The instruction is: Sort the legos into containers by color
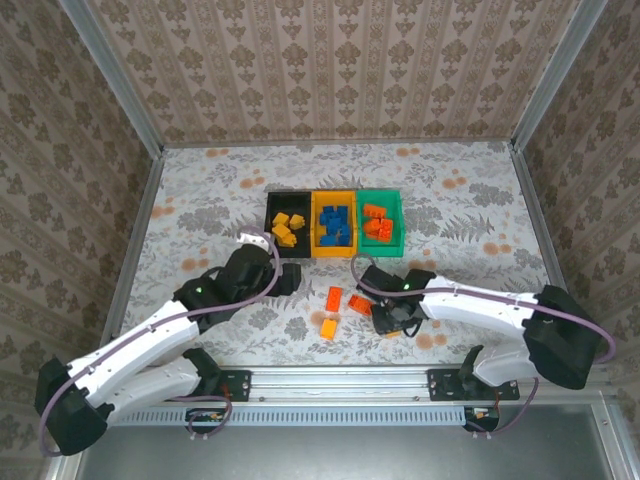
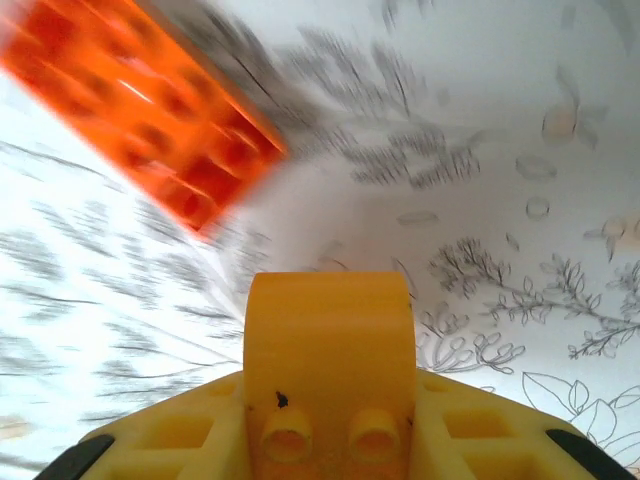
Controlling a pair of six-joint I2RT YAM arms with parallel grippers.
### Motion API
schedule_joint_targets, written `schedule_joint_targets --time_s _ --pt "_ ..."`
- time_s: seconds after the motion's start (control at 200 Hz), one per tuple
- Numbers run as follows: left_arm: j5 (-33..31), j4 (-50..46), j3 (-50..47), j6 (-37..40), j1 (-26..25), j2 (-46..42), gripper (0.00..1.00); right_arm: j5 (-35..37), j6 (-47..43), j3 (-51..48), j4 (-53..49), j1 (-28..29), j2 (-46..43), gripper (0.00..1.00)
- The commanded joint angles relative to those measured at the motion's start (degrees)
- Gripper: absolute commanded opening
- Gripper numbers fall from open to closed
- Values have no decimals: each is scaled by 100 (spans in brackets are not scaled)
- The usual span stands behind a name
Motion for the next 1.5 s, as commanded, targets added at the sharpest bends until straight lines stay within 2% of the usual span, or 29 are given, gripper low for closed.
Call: schedule_joint_targets --time_s 0.0,0.075,0.135,0.415,0.655,0.795,0.88,0.97,1.04,1.16,1.33,1.495 --pt "-191 -250 -186 -132 51 -264 100 66 -411 895 -110 -187 -94 35" --pt "-209 -293 -276 -215 55 -390 100 -206 -621 1536 133 -367 278 35" --pt "-209 -345 -331 -280 64 -469 100 -318 -791 2223 295 -460 918 35" --pt "-69 -558 -532 -493 92 -773 100 -204 -1239 5233 495 -906 3305 35" --pt "45 -596 -599 -554 91 -803 100 -222 -1348 6991 408 -1045 4749 36" --pt "109 -628 -555 -508 92 -791 100 -124 -1345 7681 272 -1089 5286 41" --pt "133 -649 -532 -470 99 -772 100 -163 -1372 7935 278 -1112 5461 52" --pt "177 -665 -484 -409 98 -735 100 -220 -1457 8081 351 -1112 5476 70" --pt "236 -644 -442 -325 97 -662 100 -197 -1471 8073 420 -1112 5366 77" --pt "417 -553 -311 -144 90 -389 100 -110 -1443 7699 619 -1121 4951 79" --pt "1019 -240 -24 183 1 451 98 25 -1096 5974 1406 -1210 3733 82" --pt "1082 -328 596 591 -731 1751 94 94 -802 4306 1795 -1421 2540 83"
